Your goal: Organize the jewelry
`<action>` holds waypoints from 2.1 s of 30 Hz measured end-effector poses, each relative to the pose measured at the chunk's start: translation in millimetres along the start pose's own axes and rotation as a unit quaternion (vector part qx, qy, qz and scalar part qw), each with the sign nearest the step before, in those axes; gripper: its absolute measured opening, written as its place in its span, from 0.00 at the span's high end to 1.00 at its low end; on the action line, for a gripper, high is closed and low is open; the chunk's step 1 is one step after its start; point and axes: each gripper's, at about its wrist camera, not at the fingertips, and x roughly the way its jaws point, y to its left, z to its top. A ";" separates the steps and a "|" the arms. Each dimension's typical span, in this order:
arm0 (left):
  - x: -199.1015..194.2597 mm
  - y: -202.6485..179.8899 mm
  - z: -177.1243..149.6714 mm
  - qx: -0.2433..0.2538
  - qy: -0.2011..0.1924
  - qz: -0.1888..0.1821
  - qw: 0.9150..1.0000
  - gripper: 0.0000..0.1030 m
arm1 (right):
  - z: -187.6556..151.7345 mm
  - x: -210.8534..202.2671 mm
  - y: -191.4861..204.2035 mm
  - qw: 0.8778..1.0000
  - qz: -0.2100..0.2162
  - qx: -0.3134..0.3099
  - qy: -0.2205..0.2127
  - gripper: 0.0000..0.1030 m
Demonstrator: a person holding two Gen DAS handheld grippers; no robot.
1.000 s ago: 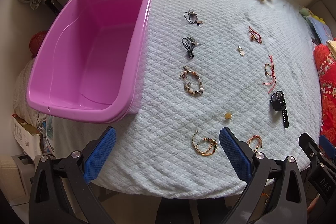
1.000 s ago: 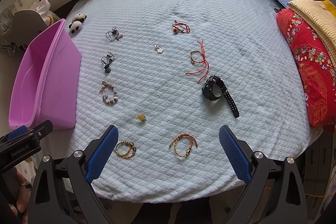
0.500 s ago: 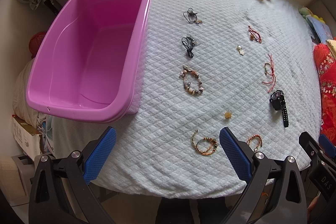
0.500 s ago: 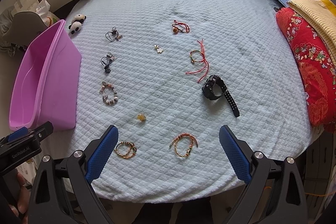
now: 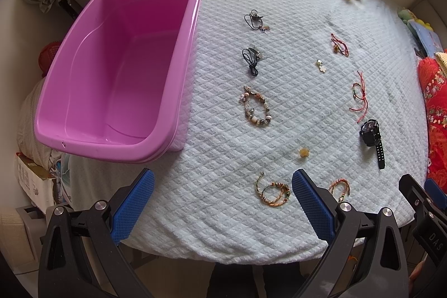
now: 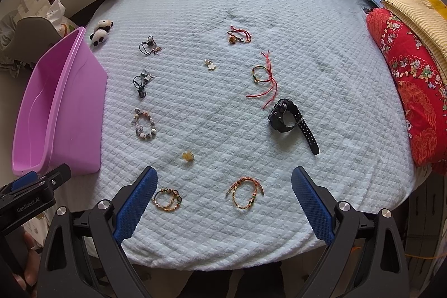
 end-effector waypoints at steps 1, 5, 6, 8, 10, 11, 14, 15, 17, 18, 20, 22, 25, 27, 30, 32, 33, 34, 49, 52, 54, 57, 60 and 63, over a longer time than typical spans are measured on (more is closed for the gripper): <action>0.2 -0.2 -0.1 0.001 -0.001 0.001 1.000 0.06 | 0.1 -0.2 -0.2 1.000 0.001 0.001 -0.001 0.10; 4.7 -3.6 -5.7 0.010 -0.005 0.001 1.000 0.06 | -6.0 4.1 -6.3 1.000 0.004 0.010 -0.002 0.10; 6.5 -4.7 -7.4 0.013 -0.007 -0.001 1.000 0.06 | -9.7 5.6 -9.3 1.000 0.005 0.013 -0.004 0.10; 10.6 -8.7 -12.3 0.021 -0.010 -0.004 1.000 0.06 | -17.2 7.6 -16.0 1.000 0.008 0.020 -0.006 0.10; 15.2 -14.0 -18.0 0.029 -0.015 -0.002 0.999 0.06 | -27.8 9.9 -23.9 0.999 0.015 0.027 -0.010 0.10; 17.6 -16.4 -21.2 0.034 -0.018 -0.001 0.999 0.06 | -34.9 12.0 -28.6 0.999 0.021 0.030 -0.013 0.10; 25.4 -24.6 -36.1 0.050 -0.032 -0.005 0.998 0.06 | -53.5 21.6 -38.7 0.999 0.032 0.036 -0.015 0.10; 28.6 -27.6 -41.5 0.055 -0.035 -0.006 0.998 0.06 | -59.8 25.7 -41.7 0.999 0.031 0.035 -0.013 0.10; 38.4 -34.1 -53.9 0.062 -0.036 -0.007 0.997 0.06 | -73.1 36.4 -47.9 0.999 0.023 0.032 -0.006 0.10; 44.3 -37.5 -60.1 0.064 -0.034 -0.008 0.997 0.06 | -78.9 41.8 -51.2 0.999 0.019 0.030 -0.003 0.10; 55.1 -43.7 -71.9 0.063 -0.033 -0.009 0.997 0.06 | -90.3 53.9 -58.5 1.000 0.017 0.025 0.001 0.10; 65.3 -49.5 -83.2 0.061 -0.039 -0.007 0.997 0.06 | -98.9 65.7 -65.1 1.000 0.015 0.015 0.001 0.10; 80.9 -58.8 -97.5 0.058 -0.051 0.000 0.997 0.06 | -108.2 81.8 -71.7 1.000 0.014 -0.008 -0.009 0.10; 92.3 -65.1 -105.6 0.055 -0.061 0.004 0.997 0.06 | -113.2 93.3 -74.3 0.999 0.017 -0.027 -0.015 0.10; 105.6 -71.4 -116.6 0.049 -0.077 0.004 0.996 0.06 | -118.9 111.1 -76.7 0.998 0.033 -0.046 -0.021 0.10; 113.2 -75.5 -123.1 0.043 -0.085 0.007 0.995 0.06 | -120.4 122.0 -76.9 0.997 0.041 -0.055 -0.026 0.10; 115.9 -77.0 -125.9 0.038 -0.090 0.007 0.995 0.06 | -120.9 126.6 -77.2 0.997 0.044 -0.058 -0.030 0.10; 118.1 -78.2 -128.0 0.034 -0.095 0.008 0.995 0.06 | -120.8 130.7 -77.0 0.996 0.048 -0.060 -0.035 0.10; 169.7 -87.6 -137.8 0.039 -0.141 0.004 0.989 0.06 | -121.2 173.1 -71.1 0.991 0.040 -0.080 -0.101 0.10; 178.3 -88.9 -140.9 0.042 -0.145 0.004 0.988 0.06 | -123.8 182.3 -66.9 0.990 0.026 -0.089 -0.104 0.10; 179.5 -88.1 -141.3 0.041 -0.154 0.002 0.987 0.05 | -125.9 185.5 -65.5 0.989 0.025 -0.092 -0.110 0.10; 182.8 -88.2 -141.5 0.043 -0.160 0.002 0.986 0.05 | -126.9 187.6 -63.5 0.987 0.019 -0.098 -0.123 0.10; 186.2 -85.7 -142.3 0.041 -0.162 -0.004 0.986 0.05 | -127.7 189.8 -61.4 0.986 0.017 -0.104 -0.130 0.11; 186.3 -87.8 -141.0 0.045 -0.159 0.003 0.986 0.05 | -126.3 191.2 -59.6 0.985 0.021 -0.105 -0.133 0.11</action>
